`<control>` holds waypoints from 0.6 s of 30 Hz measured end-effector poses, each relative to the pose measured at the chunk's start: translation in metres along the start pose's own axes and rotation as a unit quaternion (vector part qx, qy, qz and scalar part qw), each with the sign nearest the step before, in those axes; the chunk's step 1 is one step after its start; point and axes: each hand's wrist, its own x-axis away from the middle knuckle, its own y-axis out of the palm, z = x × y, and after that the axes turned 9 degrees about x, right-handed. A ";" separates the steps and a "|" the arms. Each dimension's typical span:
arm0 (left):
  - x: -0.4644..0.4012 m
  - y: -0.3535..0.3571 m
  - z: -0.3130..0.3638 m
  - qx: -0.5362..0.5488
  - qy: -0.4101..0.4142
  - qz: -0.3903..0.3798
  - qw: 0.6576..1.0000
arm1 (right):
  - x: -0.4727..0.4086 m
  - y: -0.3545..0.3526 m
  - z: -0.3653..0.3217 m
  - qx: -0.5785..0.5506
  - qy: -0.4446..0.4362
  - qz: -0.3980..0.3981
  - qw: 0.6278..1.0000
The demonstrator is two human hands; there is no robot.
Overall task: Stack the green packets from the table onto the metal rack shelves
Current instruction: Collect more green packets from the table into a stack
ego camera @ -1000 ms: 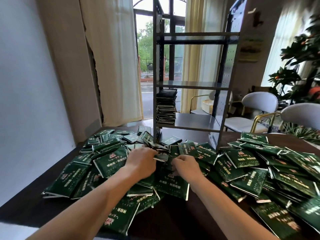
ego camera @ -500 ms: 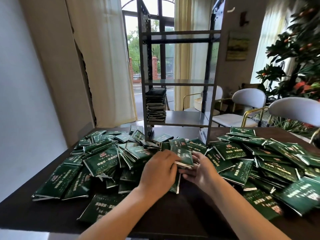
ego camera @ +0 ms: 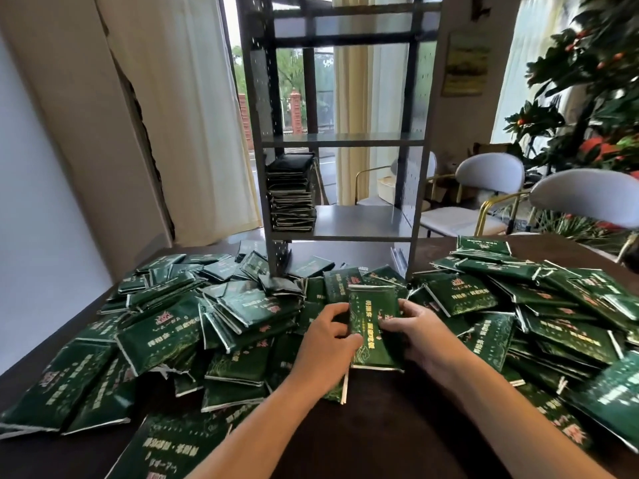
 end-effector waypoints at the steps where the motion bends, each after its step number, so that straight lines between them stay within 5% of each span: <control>1: -0.004 0.000 -0.004 -0.052 0.031 0.010 0.998 | -0.004 -0.002 0.003 0.010 -0.006 0.001 1.000; 9: -0.017 -0.005 -0.021 0.042 0.053 0.018 0.998 | 0.007 0.008 0.018 0.157 -0.109 -0.027 0.981; 13: -0.024 -0.019 -0.028 0.142 0.036 0.069 0.987 | 0.012 0.018 0.025 0.361 -0.187 0.048 0.912; 18: -0.025 -0.025 -0.032 0.186 0.017 0.080 0.979 | 0.009 0.030 0.032 0.387 -0.230 0.147 0.880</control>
